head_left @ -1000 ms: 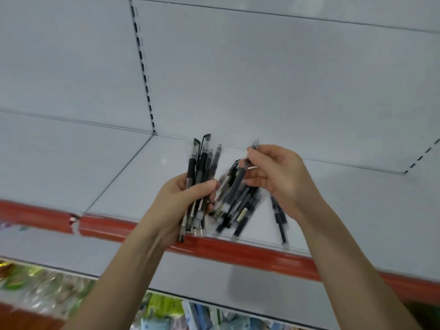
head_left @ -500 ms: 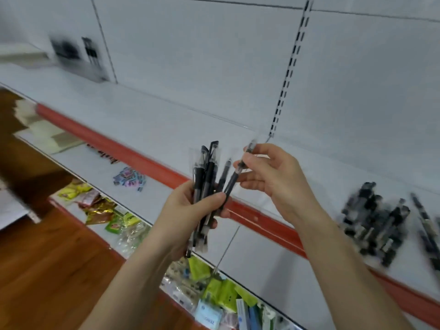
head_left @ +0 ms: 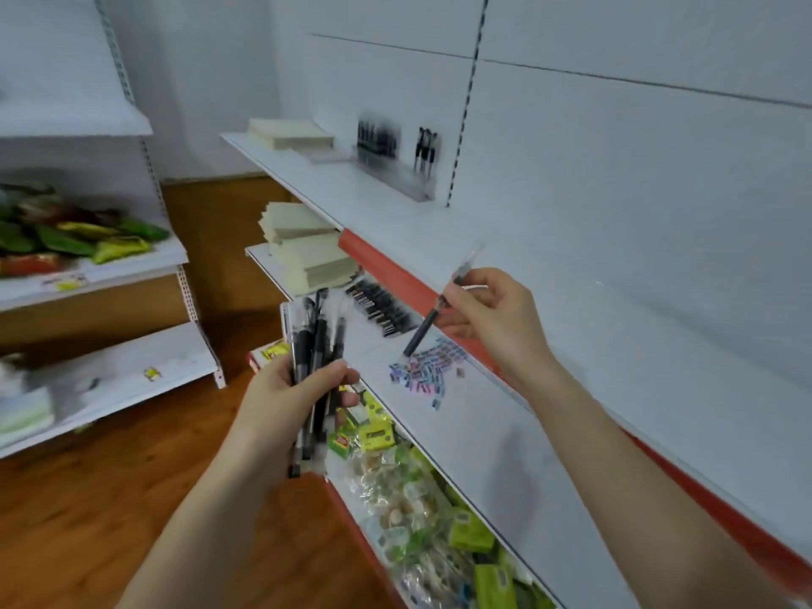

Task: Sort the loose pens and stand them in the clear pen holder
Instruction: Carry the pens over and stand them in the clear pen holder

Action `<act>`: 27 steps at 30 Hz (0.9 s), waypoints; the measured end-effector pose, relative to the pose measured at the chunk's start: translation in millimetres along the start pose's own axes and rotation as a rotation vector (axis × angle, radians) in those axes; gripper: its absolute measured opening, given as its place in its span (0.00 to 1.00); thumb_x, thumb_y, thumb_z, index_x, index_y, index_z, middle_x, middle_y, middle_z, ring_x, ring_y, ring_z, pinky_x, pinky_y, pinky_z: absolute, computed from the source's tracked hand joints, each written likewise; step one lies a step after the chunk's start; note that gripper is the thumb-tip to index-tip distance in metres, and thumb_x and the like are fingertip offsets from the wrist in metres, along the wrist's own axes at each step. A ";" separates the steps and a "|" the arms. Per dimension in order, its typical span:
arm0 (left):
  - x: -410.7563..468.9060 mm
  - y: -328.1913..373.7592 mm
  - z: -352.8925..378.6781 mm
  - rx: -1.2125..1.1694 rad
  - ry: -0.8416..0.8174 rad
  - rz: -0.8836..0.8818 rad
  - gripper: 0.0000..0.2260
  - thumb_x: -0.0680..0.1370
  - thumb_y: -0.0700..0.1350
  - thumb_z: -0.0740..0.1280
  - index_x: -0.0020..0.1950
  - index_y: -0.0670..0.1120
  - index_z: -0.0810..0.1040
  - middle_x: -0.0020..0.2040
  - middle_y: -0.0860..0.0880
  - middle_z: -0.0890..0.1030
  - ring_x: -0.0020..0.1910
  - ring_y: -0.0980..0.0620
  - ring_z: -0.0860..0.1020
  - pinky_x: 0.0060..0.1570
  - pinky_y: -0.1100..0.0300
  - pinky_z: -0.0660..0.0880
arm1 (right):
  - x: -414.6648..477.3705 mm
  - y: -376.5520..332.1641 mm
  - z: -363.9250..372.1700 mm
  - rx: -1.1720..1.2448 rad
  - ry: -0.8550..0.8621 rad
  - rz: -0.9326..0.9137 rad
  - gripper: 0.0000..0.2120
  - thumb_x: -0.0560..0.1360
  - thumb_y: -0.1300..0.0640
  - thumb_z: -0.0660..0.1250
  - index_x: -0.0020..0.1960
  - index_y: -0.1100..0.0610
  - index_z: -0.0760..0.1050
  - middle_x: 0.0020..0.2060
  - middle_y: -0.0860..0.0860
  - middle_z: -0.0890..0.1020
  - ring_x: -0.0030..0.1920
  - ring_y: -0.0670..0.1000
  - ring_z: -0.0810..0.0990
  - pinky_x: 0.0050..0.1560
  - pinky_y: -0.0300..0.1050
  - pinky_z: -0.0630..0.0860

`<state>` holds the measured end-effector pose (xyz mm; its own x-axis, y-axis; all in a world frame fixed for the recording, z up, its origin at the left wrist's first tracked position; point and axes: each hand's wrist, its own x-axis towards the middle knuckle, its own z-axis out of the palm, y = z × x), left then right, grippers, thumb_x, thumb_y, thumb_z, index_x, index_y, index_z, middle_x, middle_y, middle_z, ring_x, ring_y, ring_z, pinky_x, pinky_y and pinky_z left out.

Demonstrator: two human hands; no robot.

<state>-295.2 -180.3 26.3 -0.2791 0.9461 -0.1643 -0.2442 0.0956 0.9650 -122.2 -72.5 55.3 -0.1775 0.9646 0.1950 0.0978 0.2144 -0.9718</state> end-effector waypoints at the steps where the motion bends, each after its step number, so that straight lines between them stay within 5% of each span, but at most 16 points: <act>1: 9.8 4.3 -9.5 -0.024 0.012 0.001 0.07 0.75 0.39 0.65 0.51 0.38 0.76 0.37 0.42 0.82 0.25 0.55 0.77 0.23 0.66 0.75 | 18.0 1.7 10.3 -0.032 -0.008 -0.009 0.03 0.75 0.61 0.66 0.48 0.59 0.73 0.36 0.53 0.82 0.31 0.46 0.83 0.36 0.41 0.80; 6: 73.6 24.1 -48.3 -0.073 0.048 0.012 0.07 0.74 0.40 0.66 0.50 0.38 0.76 0.34 0.43 0.82 0.25 0.54 0.77 0.22 0.65 0.74 | 114.1 10.3 52.8 -0.166 -0.029 -0.060 0.05 0.76 0.60 0.65 0.44 0.53 0.71 0.37 0.52 0.81 0.35 0.50 0.83 0.38 0.43 0.80; 18: 300.5 98.4 -92.7 -0.089 0.010 0.078 0.10 0.75 0.40 0.66 0.55 0.37 0.75 0.33 0.46 0.82 0.25 0.56 0.77 0.24 0.66 0.74 | 366.2 39.0 114.5 -0.239 0.148 -0.152 0.05 0.76 0.62 0.64 0.50 0.59 0.69 0.43 0.56 0.79 0.39 0.55 0.80 0.43 0.46 0.78; 22: 357.1 115.2 -110.4 -0.102 0.008 0.074 0.10 0.75 0.40 0.65 0.55 0.39 0.75 0.36 0.46 0.83 0.27 0.56 0.78 0.26 0.66 0.76 | 443.8 44.0 123.1 -0.269 0.259 -0.157 0.06 0.76 0.61 0.64 0.52 0.60 0.70 0.46 0.59 0.79 0.41 0.54 0.79 0.37 0.35 0.78; 27: 426.9 133.6 -132.5 -0.095 -0.041 0.084 0.09 0.75 0.40 0.65 0.54 0.40 0.75 0.40 0.44 0.82 0.27 0.56 0.78 0.26 0.66 0.75 | 520.4 54.8 135.7 -0.336 0.446 -0.155 0.07 0.77 0.59 0.62 0.54 0.60 0.71 0.48 0.59 0.80 0.42 0.54 0.80 0.51 0.55 0.78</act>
<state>-570.0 195.3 57.9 -0.2644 0.9616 -0.0734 -0.3090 -0.0124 0.9510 -342.1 420.5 85.6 0.2086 0.8737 0.4394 0.4223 0.3248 -0.8463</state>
